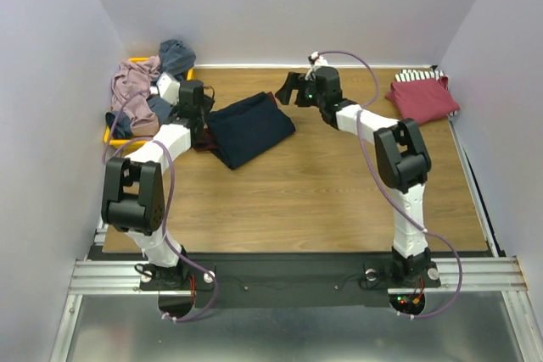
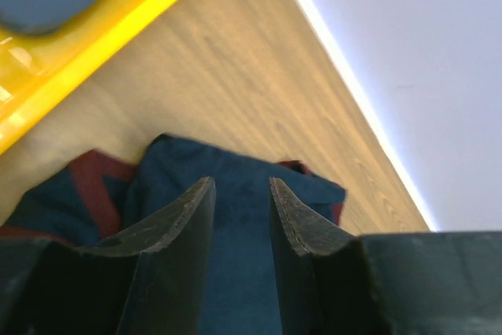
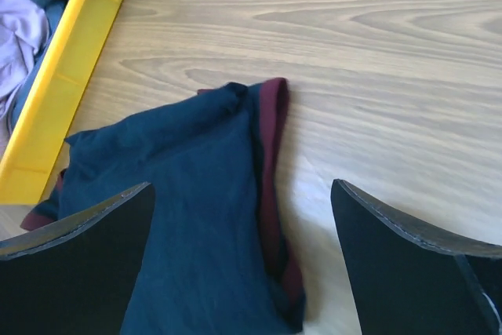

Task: Fold and stack the tank tops
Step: Fold the tank top

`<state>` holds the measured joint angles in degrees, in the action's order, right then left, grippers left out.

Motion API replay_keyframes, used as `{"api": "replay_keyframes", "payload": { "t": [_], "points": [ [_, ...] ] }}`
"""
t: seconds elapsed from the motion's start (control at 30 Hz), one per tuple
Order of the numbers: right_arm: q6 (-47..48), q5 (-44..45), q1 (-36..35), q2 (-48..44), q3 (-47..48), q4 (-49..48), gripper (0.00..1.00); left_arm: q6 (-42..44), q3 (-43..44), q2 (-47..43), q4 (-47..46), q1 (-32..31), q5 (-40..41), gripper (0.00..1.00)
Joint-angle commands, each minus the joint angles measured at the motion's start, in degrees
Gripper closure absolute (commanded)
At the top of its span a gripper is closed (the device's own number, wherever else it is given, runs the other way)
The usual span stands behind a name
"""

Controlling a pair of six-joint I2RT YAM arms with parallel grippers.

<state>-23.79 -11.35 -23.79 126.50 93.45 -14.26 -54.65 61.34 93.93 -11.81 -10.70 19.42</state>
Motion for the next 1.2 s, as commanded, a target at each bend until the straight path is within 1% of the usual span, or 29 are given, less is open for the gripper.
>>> {"api": "replay_keyframes", "payload": {
  "t": [0.0,0.1,0.13,0.17,0.23,0.27,0.33,0.37,0.43,0.53,0.63,0.73,0.77,0.8,0.87,0.93,0.97,1.0,1.07,1.1,1.13,1.17],
  "points": [
    [-1.08,1.07,1.38,-6.43,-6.69,-2.88,0.0,10.08,9.74,4.93,3.28,-0.02,-7.45,0.57],
    [-2.13,0.9,1.38,-9.94,-12.66,-2.96,0.0,14.56,15.02,9.49,5.92,-1.33,-12.38,0.58],
    [-2.57,0.9,1.38,-10.74,-15.72,-2.44,0.0,15.45,17.73,10.56,8.27,-1.86,-12.74,0.58],
    [-3.36,1.07,1.38,-11.53,-17.32,-2.0,0.0,17.72,18.8,12.31,8.99,-2.48,-13.0,0.58],
    [-6.17,0.2,1.38,-14.16,-21.36,-1.91,0.0,19.14,21.87,14.17,11.36,-3.8,-13.09,0.58],
    [-7.57,-0.5,1.29,-15.04,-25.03,-2.43,0.04,19.67,22.5,15.48,11.55,-4.06,-13.18,0.59],
    [-11.18,-2.27,1.2,-15.93,-27.96,-4.37,0.06,21.86,24.17,16.98,11.64,-5.12,-14.24,0.59],
    [-12.23,-2.44,0.68,-15.84,-29.71,-6.11,0.07,22.74,26.53,18.55,13.47,-5.38,-14.15,0.59],
    [-13.82,-2.79,-0.11,-14.01,-29.12,-5.69,0.1,24.15,29.69,19.97,13.66,-6.0,-14.85,0.59],
    [-16.1,-1.22,-2.65,-11.55,-27.71,-4.82,0.12,26.35,35.49,23.75,19.09,-6.7,-13.1,0.59],
    [-18.83,1.85,-3.45,-9.87,-26.39,-3.85,0.13,28.1,38.58,26.21,21.91,-6.7,-10.99,0.59],
    [-21.63,2.91,-3.81,-7.32,-24.2,-3.14,0.18,28.81,40.43,27.27,23.5,-6.62,-9.67,0.59],
    [-22.34,3.35,-3.89,-6.71,-23.58,-2.71,0.21,28.81,40.35,27.27,23.16,-6.62,-9.75,0.59],
    [-22.96,3.7,-4.07,-6.18,-23.05,-2.53,0.29,28.9,40.26,27.36,23.06,-6.62,-9.93,0.59],
    [-24.63,4.58,-4.51,-4.16,-20.69,-1.57,0.38,28.9,40.44,27.62,22.89,-6.62,-10.45,0.59],
    [-25.07,6.07,-4.95,-2.58,-18.75,-0.34,0.43,28.9,40.44,27.71,22.71,-6.53,-11.15,0.59],
    [-24.64,7.82,-5.21,-2.22,-16.74,1.59,0.48,28.9,40.35,27.71,22.8,-6.61,-11.68,0.59],
    [-22.46,9.06,-5.3,-1.87,-15.68,3.0,0.54,28.81,40.0,27.19,22.54,-6.62,-12.12,0.59],
    [-18.85,14.49,-5.39,-1.87,-11.48,10.54,0.59,28.9,38.51,26.57,22.01,-6.7,-13.18,0.59],
    [-15.01,17.13,-5.39,-2.22,-10.66,12.92,0.65,28.73,37.98,25.61,21.83,-6.62,-13.44,0.59],
    [-12.71,21.16,-5.3,-3.09,-9.87,17.82,0.67,28.55,37.28,24.99,21.57,-6.62,-13.88,0.59],
    [-10.68,22.94,-4.87,-3.36,-9.08,20.13,0.69,28.38,35.79,24.46,21.05,-6.62,-14.14,0.59]
  ]
}}
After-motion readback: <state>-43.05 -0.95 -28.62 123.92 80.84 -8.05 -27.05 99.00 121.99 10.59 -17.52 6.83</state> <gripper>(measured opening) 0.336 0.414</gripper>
